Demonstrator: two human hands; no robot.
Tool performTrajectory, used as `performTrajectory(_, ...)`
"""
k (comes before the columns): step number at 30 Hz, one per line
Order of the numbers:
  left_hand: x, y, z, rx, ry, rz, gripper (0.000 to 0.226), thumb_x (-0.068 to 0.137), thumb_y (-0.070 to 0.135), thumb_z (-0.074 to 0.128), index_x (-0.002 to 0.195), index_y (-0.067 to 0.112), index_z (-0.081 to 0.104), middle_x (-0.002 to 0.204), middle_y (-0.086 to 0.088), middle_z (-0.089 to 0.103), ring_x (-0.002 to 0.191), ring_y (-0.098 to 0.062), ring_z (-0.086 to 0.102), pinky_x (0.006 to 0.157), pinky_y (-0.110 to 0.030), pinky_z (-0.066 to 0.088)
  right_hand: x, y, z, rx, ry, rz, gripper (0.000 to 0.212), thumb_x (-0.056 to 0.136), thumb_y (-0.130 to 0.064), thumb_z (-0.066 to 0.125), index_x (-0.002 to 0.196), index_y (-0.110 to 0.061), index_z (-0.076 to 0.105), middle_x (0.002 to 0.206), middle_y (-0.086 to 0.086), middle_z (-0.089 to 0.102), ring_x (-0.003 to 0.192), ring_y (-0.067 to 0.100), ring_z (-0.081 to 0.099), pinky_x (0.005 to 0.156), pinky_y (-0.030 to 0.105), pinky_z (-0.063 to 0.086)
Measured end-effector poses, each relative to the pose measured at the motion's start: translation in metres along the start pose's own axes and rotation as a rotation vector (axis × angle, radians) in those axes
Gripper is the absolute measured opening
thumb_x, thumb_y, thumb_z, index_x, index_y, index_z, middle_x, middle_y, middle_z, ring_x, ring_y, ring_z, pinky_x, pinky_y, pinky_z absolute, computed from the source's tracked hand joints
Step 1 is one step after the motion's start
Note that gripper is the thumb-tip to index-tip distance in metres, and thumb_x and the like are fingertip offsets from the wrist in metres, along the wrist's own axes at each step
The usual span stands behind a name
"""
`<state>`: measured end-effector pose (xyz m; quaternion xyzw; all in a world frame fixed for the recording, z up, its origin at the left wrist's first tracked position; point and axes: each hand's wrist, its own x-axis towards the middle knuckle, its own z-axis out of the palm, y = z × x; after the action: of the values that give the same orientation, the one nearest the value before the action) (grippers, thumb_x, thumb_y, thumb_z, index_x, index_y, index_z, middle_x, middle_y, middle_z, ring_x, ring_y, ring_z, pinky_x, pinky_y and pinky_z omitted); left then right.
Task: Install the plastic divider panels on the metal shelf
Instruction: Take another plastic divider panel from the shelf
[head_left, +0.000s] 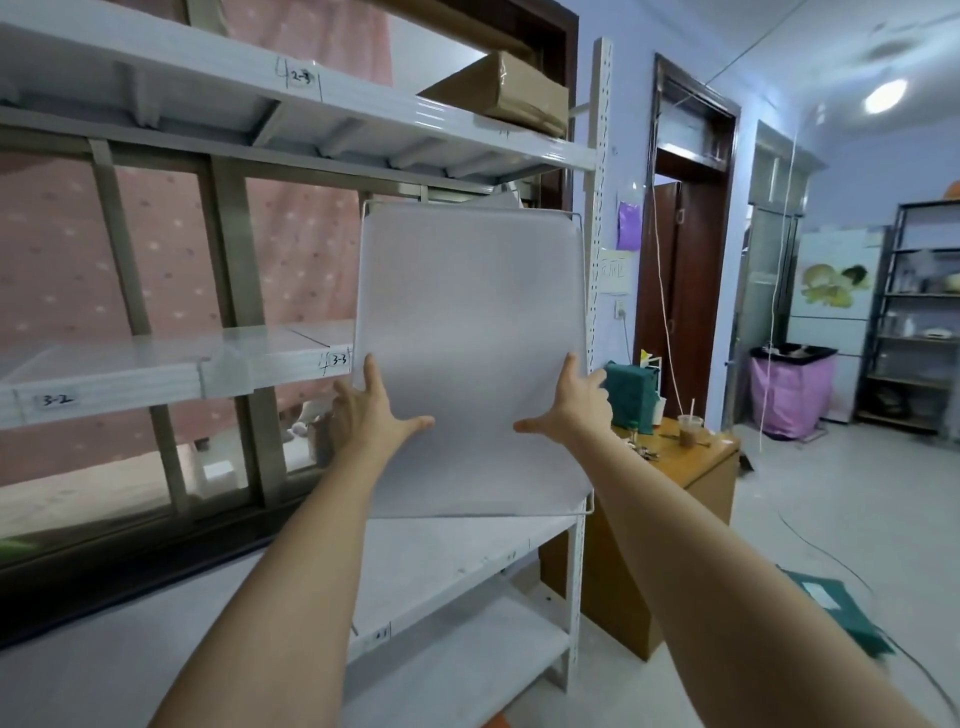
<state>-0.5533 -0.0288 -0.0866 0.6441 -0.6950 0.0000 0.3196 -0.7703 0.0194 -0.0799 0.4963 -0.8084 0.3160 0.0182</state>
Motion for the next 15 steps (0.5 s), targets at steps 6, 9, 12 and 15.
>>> performTrajectory(6,0.054,0.007,0.011,-0.087,0.016,-0.011,0.115,0.065,0.060,0.077,0.149,0.022,0.008,0.136,-0.026,0.028,0.116,-0.042,0.048,0.088,-0.045,0.046,0.049,-0.016,0.006,0.019,0.045,-0.038,0.115,0.059,-0.048,0.087,0.146,-0.018,0.017,0.139,0.022,0.030,0.120,0.040,0.047,0.094,0.048,0.049)
performTrajectory(9,0.073,0.015,0.022,-0.075,0.020,0.009,0.115,0.064,0.060,0.076,0.149,0.022,0.009,0.135,-0.028,0.031,0.115,-0.044,0.049,0.089,-0.045,0.046,0.069,-0.015,0.014,0.027,0.038,-0.016,0.117,0.062,-0.046,0.087,0.148,-0.018,0.013,0.141,0.023,0.027,0.123,0.041,0.045,0.097,0.047,0.047)
performTrajectory(12,0.083,0.021,0.039,-0.043,0.011,0.016,0.111,0.068,0.059,0.074,0.150,0.022,0.009,0.133,-0.025,0.032,0.116,-0.042,0.049,0.088,-0.045,0.045,0.085,-0.008,0.027,0.015,0.031,0.001,0.119,0.064,-0.046,0.085,0.150,-0.016,0.009,0.144,0.025,0.022,0.124,0.042,0.044,0.099,0.045,0.046)
performTrajectory(15,0.095,0.025,0.053,-0.002,0.012,0.036,0.112,0.068,0.062,0.072,0.151,0.022,0.007,0.131,-0.023,0.034,0.114,-0.040,0.051,0.087,-0.043,0.045,0.100,-0.002,0.041,0.002,0.028,0.024,0.120,0.064,-0.046,0.085,0.151,-0.017,0.007,0.148,0.027,0.018,0.128,0.043,0.042,0.100,0.047,0.046)
